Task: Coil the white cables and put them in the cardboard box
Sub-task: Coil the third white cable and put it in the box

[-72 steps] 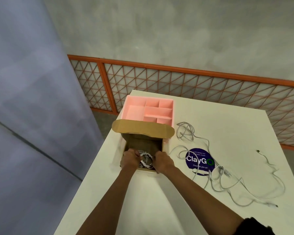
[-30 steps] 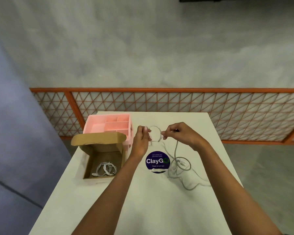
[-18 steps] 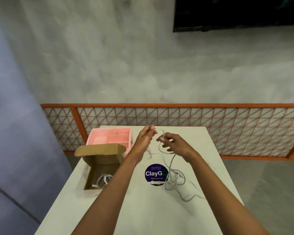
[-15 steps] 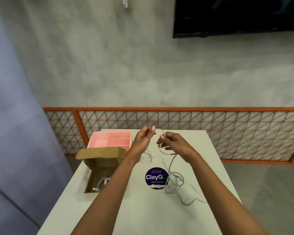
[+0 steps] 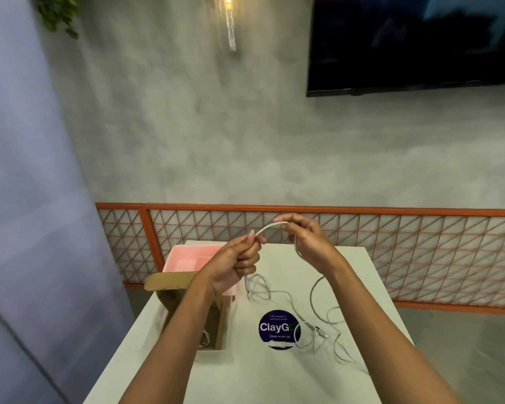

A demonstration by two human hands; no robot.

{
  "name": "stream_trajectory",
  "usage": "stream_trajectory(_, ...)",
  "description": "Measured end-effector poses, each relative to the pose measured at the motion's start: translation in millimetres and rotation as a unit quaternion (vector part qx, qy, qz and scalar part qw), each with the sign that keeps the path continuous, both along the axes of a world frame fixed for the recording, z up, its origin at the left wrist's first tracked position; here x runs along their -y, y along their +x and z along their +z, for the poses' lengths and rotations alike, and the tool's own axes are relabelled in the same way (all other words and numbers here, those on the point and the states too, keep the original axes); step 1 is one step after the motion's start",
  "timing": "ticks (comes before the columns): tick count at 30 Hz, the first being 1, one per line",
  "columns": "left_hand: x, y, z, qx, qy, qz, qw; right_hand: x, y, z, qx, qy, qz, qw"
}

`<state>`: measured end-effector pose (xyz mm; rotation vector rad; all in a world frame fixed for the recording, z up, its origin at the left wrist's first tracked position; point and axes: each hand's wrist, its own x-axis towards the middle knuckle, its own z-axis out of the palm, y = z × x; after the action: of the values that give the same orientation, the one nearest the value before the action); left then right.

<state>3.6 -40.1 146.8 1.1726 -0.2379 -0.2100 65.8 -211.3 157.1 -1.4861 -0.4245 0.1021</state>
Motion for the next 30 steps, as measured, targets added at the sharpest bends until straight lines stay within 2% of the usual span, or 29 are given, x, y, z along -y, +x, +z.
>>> stream_trajectory(5, -6.9, -5.6, 10.6, 0.024, -0.086, -0.018, 0.996, -3.0, -7.4, -19.7, 0.042, -0.143, 0.016, 0.989)
stream_trajectory(8, -11.1, -7.8, 16.3, 0.034, -0.148, 0.019, 0.988, -0.9, -14.6, -40.9, 0.048, -0.284, 0.058, 0.956)
stream_trajectory(11, -13.8, -5.9, 17.7, 0.041, -0.13, 0.076, 0.988, -1.9, -27.3, -51.8, 0.055, -0.34, 0.063, 0.937)
stream_trajectory(15, -9.9, 2.7, 7.3, 0.042, -0.12, 0.11, 0.986, -8.2, -33.1, -49.8, 0.13, -0.395, 0.02, 0.909)
stream_trajectory(18, -4.6, 10.1, -6.1, 0.037, -0.04, 0.159, 0.986, -11.0, -32.9, -40.1, 0.171, -0.421, 0.016, 0.891)
stream_trajectory(22, -1.8, 12.6, -29.9, 0.016, 0.157, 0.196, 0.968, -12.8, -35.9, -15.5, 0.212, -0.414, 0.027, 0.885)
stream_trajectory(25, 1.3, 6.5, -34.7, 0.003, 0.201, 0.17, 0.965, -13.9, -38.1, 1.8, 0.211, -0.419, 0.054, 0.882)
stream_trajectory(30, -2.9, 1.7, -30.3, -0.021, 0.259, 0.093, 0.961, -11.3, -26.1, 15.6, 0.154, -0.319, 0.032, 0.935)
